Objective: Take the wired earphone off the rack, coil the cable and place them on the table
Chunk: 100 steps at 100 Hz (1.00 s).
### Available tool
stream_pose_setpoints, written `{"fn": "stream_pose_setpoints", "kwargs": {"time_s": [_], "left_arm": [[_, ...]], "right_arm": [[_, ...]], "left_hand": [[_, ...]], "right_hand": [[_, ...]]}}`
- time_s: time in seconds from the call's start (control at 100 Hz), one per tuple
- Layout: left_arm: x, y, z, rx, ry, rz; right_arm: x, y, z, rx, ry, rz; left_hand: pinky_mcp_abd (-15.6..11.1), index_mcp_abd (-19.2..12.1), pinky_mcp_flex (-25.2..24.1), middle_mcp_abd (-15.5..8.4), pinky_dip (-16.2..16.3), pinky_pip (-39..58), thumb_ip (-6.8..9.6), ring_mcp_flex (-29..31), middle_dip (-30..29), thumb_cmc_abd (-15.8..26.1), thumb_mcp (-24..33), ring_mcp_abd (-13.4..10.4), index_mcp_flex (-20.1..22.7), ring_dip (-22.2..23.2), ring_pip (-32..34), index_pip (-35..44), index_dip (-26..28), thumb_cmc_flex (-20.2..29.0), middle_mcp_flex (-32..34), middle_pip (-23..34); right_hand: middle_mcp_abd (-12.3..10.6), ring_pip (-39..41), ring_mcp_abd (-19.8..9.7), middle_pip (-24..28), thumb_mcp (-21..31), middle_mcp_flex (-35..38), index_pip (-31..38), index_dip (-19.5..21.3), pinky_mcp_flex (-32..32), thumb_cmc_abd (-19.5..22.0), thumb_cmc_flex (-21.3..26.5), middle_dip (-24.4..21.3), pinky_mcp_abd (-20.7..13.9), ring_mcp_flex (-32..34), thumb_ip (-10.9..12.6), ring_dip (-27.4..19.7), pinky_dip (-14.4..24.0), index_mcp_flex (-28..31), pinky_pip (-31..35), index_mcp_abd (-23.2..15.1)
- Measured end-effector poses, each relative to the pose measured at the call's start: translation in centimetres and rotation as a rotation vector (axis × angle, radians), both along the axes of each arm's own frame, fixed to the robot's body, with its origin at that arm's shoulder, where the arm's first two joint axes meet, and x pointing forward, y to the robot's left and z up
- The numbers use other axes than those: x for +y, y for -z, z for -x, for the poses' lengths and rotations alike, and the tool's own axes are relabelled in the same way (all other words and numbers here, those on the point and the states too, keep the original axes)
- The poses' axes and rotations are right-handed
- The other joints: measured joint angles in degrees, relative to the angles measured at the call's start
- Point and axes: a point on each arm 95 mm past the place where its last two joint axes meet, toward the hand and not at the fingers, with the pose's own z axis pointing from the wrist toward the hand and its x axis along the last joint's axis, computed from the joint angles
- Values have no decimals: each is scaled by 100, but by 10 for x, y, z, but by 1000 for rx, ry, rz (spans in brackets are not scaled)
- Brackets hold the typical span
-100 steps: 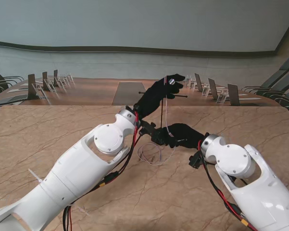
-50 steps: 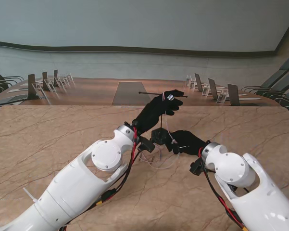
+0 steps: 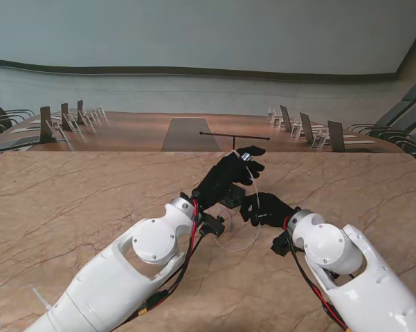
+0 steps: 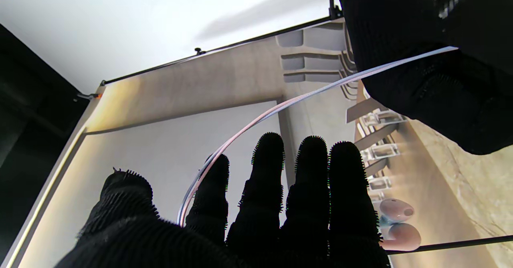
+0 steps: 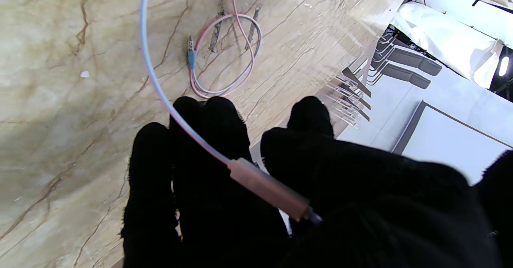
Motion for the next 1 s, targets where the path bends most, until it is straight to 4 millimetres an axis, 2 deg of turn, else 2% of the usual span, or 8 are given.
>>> {"fn": "stream_pose_setpoints", "kwargs": {"time_s": [0.33, 0.56, 0.71, 0.88, 1.0], "left_arm": [[-5, 6, 10, -9, -1, 18], [-11, 6, 18, -6, 31, 19], [-14, 7, 24, 1, 47, 22], [-18, 10, 29, 10, 74, 19], [-21, 10, 33, 20, 97, 16]], "right_arm": [[9, 16, 5, 61, -16, 34], [10, 28, -4, 72, -4, 49], [10, 30, -13, 73, -3, 61], [9, 30, -18, 70, 2, 67], [8, 31, -23, 66, 11, 73]], "left_hand": [[-16, 1, -32, 0, 1, 1, 0, 0, 0, 0, 0, 1, 159, 2, 6, 77, 20, 59, 91, 50], [-16, 1, -22, 4, 1, 13, 0, 0, 102, 0, 0, 1, 160, 59, 51, 139, 20, 59, 91, 58], [117, 1, 67, 139, 8, 69, 0, 78, 162, 0, 0, 164, 160, 76, 128, 140, 20, 125, 89, 161], [423, 11, 341, 280, 68, 271, 0, 378, 235, 0, 0, 411, 161, 136, 261, 143, 20, 201, 278, 294], [518, 64, 462, 330, 114, 350, 0, 517, 280, 0, 0, 472, 166, 151, 335, 144, 20, 257, 348, 359]], "right_hand": [[0, 0, 0, 0, 1, 0, 8, -7, -49, 0, 0, -7, 0, -8, 0, 0, 0, 0, 9, 0], [0, 0, 0, -4, 1, -27, 9, -4, -61, 0, 0, -60, 0, -14, 0, 0, 0, 0, 12, 0], [0, 0, 0, -5, 1, -28, 9, -2, -64, 0, 0, -63, 0, -15, 0, 0, 0, 0, 12, 0], [0, 0, 0, -5, 1, -29, 10, -1, -65, 0, 0, -67, 0, -15, 0, 0, 0, 0, 13, 0], [0, 0, 0, -5, 1, -67, 10, -1, -69, 0, 0, -69, 0, -20, 0, 0, 0, 0, 14, 0]]}}
